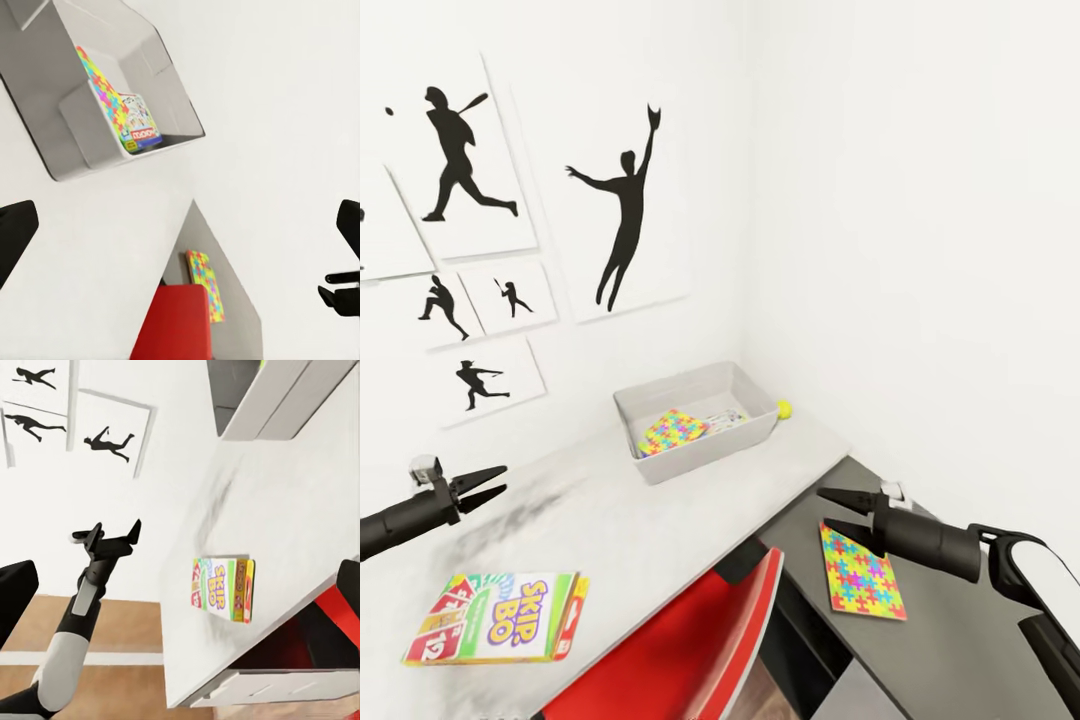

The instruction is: Put all the toys in the child's room - the three board games (two on the bed and one on the table), the two jigsaw puzzles on the table, and the tennis ball on the table - inside the toy box on the table in the child's room.

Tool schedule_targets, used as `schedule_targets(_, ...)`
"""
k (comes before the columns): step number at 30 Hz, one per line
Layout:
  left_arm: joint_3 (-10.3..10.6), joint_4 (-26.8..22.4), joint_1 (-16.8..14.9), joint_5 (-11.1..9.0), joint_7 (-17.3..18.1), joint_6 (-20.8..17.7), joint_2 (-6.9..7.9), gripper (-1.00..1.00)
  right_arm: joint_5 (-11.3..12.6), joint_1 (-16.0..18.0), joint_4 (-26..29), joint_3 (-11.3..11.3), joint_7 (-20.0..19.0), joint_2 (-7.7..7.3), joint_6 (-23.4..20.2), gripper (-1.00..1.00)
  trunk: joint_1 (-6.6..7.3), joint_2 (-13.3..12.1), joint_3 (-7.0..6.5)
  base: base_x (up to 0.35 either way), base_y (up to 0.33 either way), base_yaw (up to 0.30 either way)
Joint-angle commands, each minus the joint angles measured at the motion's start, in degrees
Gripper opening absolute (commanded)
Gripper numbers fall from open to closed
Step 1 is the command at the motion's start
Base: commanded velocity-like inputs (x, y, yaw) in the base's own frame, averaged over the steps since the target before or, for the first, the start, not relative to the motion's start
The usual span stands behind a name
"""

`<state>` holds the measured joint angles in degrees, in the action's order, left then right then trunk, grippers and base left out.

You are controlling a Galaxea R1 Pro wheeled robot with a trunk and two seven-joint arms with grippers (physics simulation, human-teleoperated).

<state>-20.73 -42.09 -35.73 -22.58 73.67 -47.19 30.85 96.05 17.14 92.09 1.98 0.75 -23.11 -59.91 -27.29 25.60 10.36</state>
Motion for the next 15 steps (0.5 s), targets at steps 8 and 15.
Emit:
schedule_targets(8, 0.7, 0.0, 0.0, -0.1, 0.1, -0.3, -0.09, 1.00, -0.1, -0.4, 0.0, -0.1, 0.1, -0.17, -0.1, 1.00, -0.03, 0.1, -0.63, -0.166, 0.018, 0.007)
schedule_targets(15, 0.7, 0.0, 0.0, -0.1, 0.1, -0.3, -0.09, 1.00, -0.1, -0.4, -0.2, -0.1, 0.2, -0.13, -0.1, 1.00, -0.03, 0.1, -0.93, -0.023, 0.003, 0.000)
